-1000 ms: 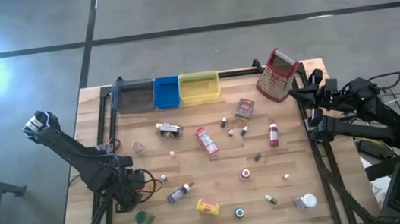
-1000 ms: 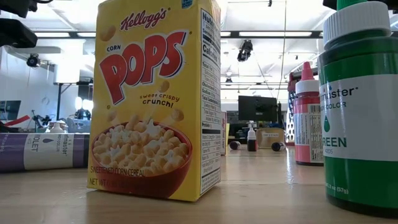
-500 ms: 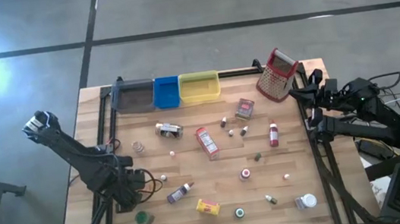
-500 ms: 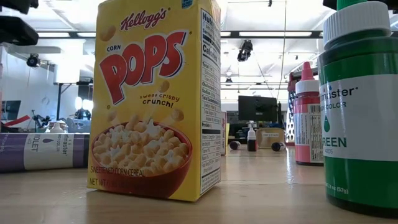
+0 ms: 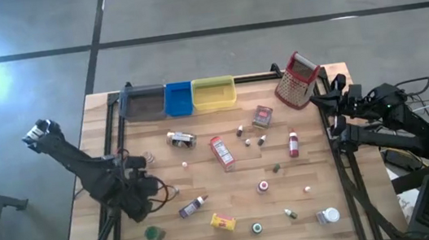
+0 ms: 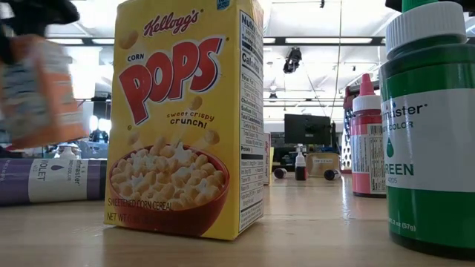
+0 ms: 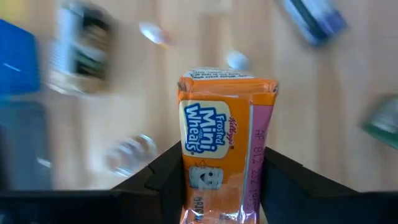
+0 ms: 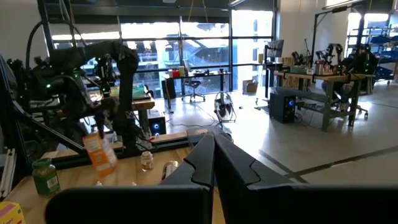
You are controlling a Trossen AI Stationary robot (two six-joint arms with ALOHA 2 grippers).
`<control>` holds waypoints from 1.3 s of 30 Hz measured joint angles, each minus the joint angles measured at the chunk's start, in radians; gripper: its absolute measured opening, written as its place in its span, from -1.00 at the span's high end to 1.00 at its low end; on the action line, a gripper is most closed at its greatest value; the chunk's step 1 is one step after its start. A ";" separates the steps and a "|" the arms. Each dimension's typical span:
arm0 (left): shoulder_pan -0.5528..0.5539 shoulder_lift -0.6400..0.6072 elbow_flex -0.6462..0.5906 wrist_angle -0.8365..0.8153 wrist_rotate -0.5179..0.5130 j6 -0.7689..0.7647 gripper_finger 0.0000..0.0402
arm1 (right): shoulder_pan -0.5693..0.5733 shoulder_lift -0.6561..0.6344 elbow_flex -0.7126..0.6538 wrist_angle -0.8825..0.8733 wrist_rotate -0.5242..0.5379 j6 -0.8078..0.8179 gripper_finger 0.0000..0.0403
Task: Pick & Place Kitchen Items
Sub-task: Put the orange cereal box into the blue bin
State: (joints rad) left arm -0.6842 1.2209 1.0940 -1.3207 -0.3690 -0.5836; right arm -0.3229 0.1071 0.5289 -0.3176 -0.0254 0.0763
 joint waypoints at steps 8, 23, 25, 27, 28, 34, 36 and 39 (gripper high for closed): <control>0.186 0.000 0.079 0.000 -0.199 0.258 0.16 | 0.000 0.000 0.000 0.000 0.000 -0.001 0.96; 0.749 0.000 0.276 0.154 -0.236 0.809 0.17 | 0.000 0.000 0.000 0.000 0.000 0.000 0.96; 0.817 0.002 0.283 0.187 -0.216 0.855 0.17 | 0.000 0.000 0.000 0.000 0.000 0.000 0.96; 0.875 0.006 0.284 0.231 -0.187 0.901 0.17 | 0.000 0.000 0.000 0.000 0.000 -0.001 0.96; 0.904 0.010 0.284 0.252 -0.165 0.926 0.17 | 0.000 0.000 0.000 0.000 0.000 0.000 0.96; 1.033 0.063 0.284 0.327 -0.080 1.050 0.17 | 0.000 0.000 0.000 0.000 0.000 0.000 0.96; 1.063 0.088 0.284 0.331 -0.075 1.086 0.17 | 0.000 0.000 0.000 0.000 0.000 -0.001 0.96; 1.109 0.130 0.284 0.337 -0.070 1.128 0.17 | 0.000 0.000 0.000 0.000 0.000 0.000 0.96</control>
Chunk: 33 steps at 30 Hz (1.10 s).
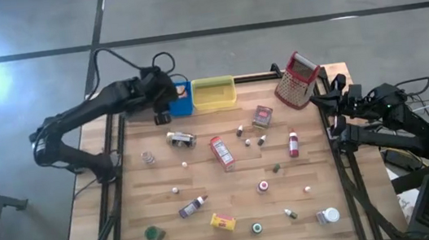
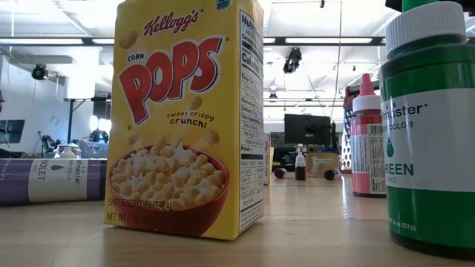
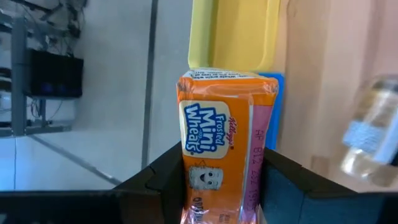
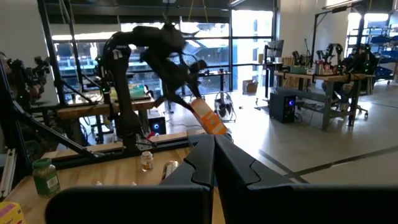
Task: Pick & Place Kitchen Items
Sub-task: Put the orange cereal box into the blue bin
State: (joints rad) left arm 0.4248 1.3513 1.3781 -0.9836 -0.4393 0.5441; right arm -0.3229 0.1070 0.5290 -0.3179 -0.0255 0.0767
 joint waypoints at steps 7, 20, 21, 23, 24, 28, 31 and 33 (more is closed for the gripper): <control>0.089 0.106 0.000 0.006 0.003 0.073 0.17 | 0.000 0.000 0.000 0.000 0.000 -0.001 0.96; 0.176 0.206 0.124 -0.005 0.191 0.218 0.17 | 0.000 0.000 0.000 0.000 0.000 -0.001 0.96; 0.186 0.212 0.144 -0.008 0.230 0.223 0.17 | 0.000 0.000 0.000 0.000 0.000 -0.001 0.96; 0.206 0.224 0.184 -0.016 0.276 0.239 0.17 | 0.000 0.000 0.000 0.000 0.000 0.000 0.96; 0.218 0.230 0.205 -0.024 0.283 0.243 0.17 | 0.000 0.000 0.000 0.000 0.000 -0.001 0.96; 0.263 0.261 0.272 -0.048 0.299 0.244 0.17 | 0.000 0.000 0.000 0.000 0.000 0.000 0.96; 0.293 0.293 0.300 -0.056 0.342 0.244 0.17 | 0.000 0.000 0.000 0.000 0.000 0.000 0.96; 0.312 0.319 0.307 -0.057 0.370 0.244 0.17 | 0.000 0.000 0.000 0.000 0.000 -0.001 0.96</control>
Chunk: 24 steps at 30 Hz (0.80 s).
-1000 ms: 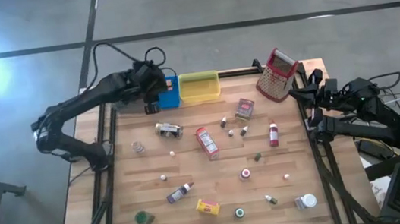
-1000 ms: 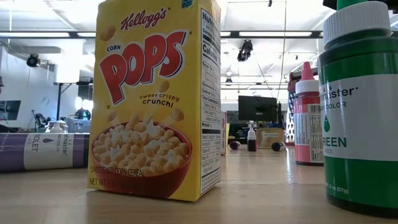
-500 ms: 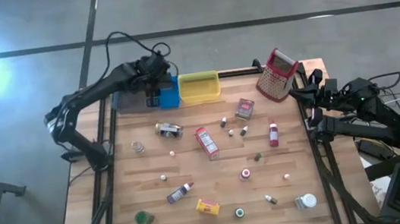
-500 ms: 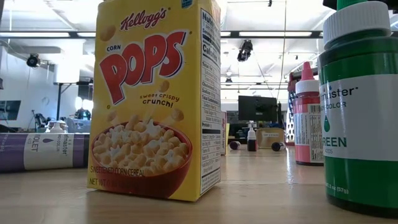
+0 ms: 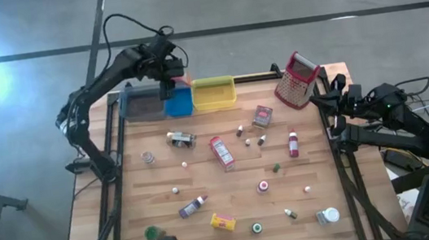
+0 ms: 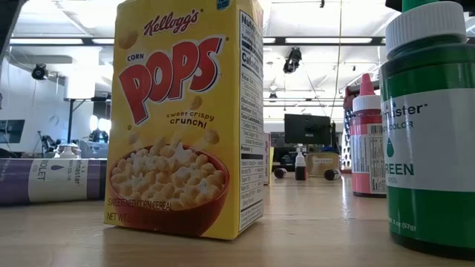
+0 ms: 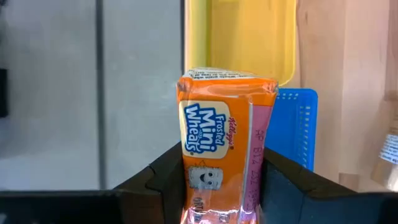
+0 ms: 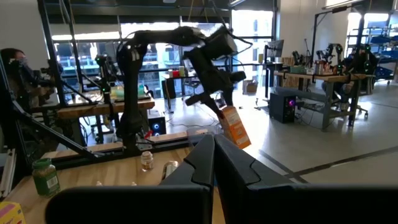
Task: Pick & Place Kitchen Items
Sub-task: Put the orange cereal box into the blue bin
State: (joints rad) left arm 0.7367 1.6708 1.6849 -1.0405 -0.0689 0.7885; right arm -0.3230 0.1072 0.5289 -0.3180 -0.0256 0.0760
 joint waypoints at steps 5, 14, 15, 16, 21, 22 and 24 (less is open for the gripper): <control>0.035 0.076 0.000 -0.025 -0.014 0.028 0.17 | 0.000 0.000 0.000 0.000 0.000 0.000 0.96; 0.078 0.147 0.019 -0.052 -0.008 0.030 0.17 | 0.000 0.000 0.000 0.000 0.000 0.000 0.96; 0.079 0.150 0.017 -0.053 -0.007 0.030 0.17 | 0.000 0.000 0.000 0.000 0.000 -0.001 0.96; 0.080 0.153 0.015 -0.055 -0.002 0.030 0.17 | 0.000 0.000 0.000 0.000 0.000 0.000 0.96; 0.079 0.175 0.014 -0.054 0.009 0.032 0.17 | 0.000 0.000 0.000 0.000 0.000 0.000 0.96; 0.079 0.179 0.014 -0.052 0.009 0.038 0.17 | 0.000 0.000 0.000 0.000 0.000 0.001 0.96; 0.079 0.186 0.014 -0.051 0.009 0.042 0.17 | 0.000 0.000 0.000 0.000 0.000 0.000 0.96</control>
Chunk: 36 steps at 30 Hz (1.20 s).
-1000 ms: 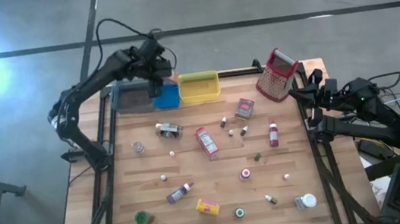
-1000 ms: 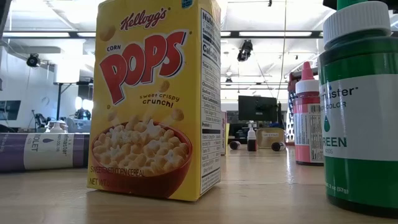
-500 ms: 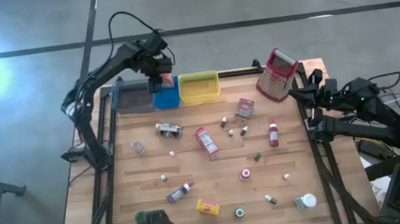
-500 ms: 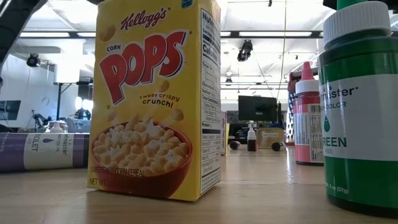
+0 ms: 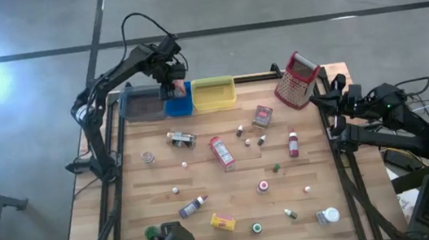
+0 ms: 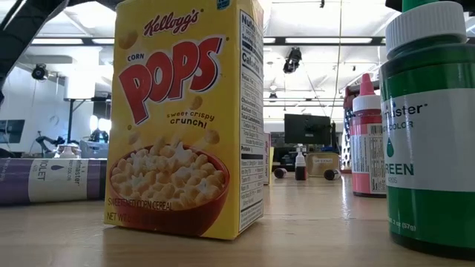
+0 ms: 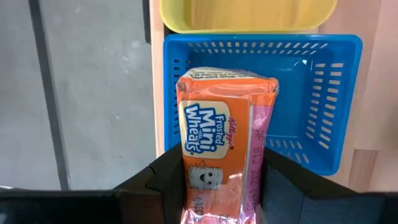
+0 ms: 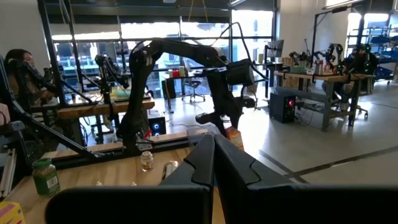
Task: Pick & Place Kitchen Items
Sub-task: Put the orange cereal box into the blue bin
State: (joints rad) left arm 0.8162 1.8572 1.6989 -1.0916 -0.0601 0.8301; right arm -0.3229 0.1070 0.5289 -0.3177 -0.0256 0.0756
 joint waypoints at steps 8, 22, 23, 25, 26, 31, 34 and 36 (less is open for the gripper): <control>0.000 0.024 -0.002 0.019 0.000 0.007 0.17 | 0.000 0.000 0.000 0.000 0.000 0.001 0.96; -0.001 0.052 -0.003 0.034 0.001 -0.027 0.17 | 0.000 0.000 0.000 0.000 0.000 0.001 0.96; -0.001 0.052 -0.003 0.040 0.001 -0.041 0.17 | 0.000 0.000 0.000 0.000 0.000 0.000 0.96; -0.001 0.052 -0.003 0.048 -0.001 -0.050 0.16 | 0.000 0.000 0.000 0.000 0.000 0.001 0.96; -0.001 0.052 -0.003 0.047 -0.002 -0.050 0.17 | 0.000 0.000 0.000 0.000 0.000 0.001 0.96; -0.001 0.052 -0.003 0.049 -0.009 -0.046 0.17 | 0.000 0.000 0.000 0.000 0.000 0.001 0.96; -0.001 0.052 -0.003 0.050 -0.009 -0.045 0.16 | 0.000 0.000 0.000 0.000 0.000 0.000 0.96; -0.001 0.052 -0.003 0.052 -0.010 -0.037 0.16 | 0.000 0.000 0.000 0.000 0.000 0.001 0.96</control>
State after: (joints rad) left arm 0.8154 1.9087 1.6958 -1.0393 -0.0696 0.7931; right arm -0.3229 0.1070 0.5289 -0.3176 -0.0254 0.0763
